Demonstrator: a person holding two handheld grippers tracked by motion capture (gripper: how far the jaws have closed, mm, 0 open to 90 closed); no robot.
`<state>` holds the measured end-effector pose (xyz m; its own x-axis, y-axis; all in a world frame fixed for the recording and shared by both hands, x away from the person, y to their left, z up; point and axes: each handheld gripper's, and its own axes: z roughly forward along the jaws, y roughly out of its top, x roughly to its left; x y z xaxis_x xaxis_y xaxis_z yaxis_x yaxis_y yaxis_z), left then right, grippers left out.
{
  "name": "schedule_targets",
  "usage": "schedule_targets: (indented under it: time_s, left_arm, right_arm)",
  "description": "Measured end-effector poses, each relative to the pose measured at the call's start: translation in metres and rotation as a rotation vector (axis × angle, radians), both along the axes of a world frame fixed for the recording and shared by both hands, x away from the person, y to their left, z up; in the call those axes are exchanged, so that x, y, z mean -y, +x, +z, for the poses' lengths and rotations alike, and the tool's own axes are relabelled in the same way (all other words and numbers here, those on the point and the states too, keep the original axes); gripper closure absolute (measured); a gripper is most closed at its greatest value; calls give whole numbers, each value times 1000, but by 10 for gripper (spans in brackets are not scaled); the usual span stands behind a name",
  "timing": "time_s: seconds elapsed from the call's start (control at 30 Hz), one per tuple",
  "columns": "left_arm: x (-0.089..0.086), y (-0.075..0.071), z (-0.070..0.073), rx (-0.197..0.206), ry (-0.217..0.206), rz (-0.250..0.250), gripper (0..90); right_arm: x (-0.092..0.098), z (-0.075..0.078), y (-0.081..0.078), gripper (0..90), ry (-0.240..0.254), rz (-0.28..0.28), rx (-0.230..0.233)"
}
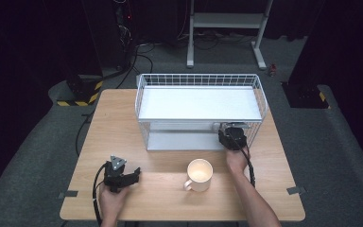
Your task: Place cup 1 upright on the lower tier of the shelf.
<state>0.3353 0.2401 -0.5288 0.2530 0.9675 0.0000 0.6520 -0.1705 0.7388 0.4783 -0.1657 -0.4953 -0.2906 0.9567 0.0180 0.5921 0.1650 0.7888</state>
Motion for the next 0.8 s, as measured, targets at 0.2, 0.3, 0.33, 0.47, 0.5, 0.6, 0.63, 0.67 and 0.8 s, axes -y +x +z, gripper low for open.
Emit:
schedule_targets:
  time_s: [0.2,0.3,0.33,0.47,0.5,0.6,0.63,0.67,0.8]
  left_arm:
    - [0,0,0,0,0,0,206]
    - [0,0,0,-1,0,-1,206]
    - [0,0,0,1,1,0,206]
    - [0,0,0,1,1,0,206]
    - [0,0,0,-1,0,0,206]
    - [0,0,0,1,1,1,206]
    - [0,0,0,1,1,1,206]
    - [0,0,0,1,1,1,206]
    - [0,0,0,1,1,1,206]
  right_arm:
    - [0,1,3,621,-2,2,3]
    - [0,1,0,572,3,10,5]
    - [1,2,-2,534,-1,30,14]
    - [5,4,-8,472,-8,54,29]
    - [5,5,-10,465,4,52,20]
    - [9,9,-14,448,19,77,23]
    - [9,11,-16,446,30,75,16]
    - [10,13,-17,441,29,81,22]
    - [11,19,-21,431,37,103,35]
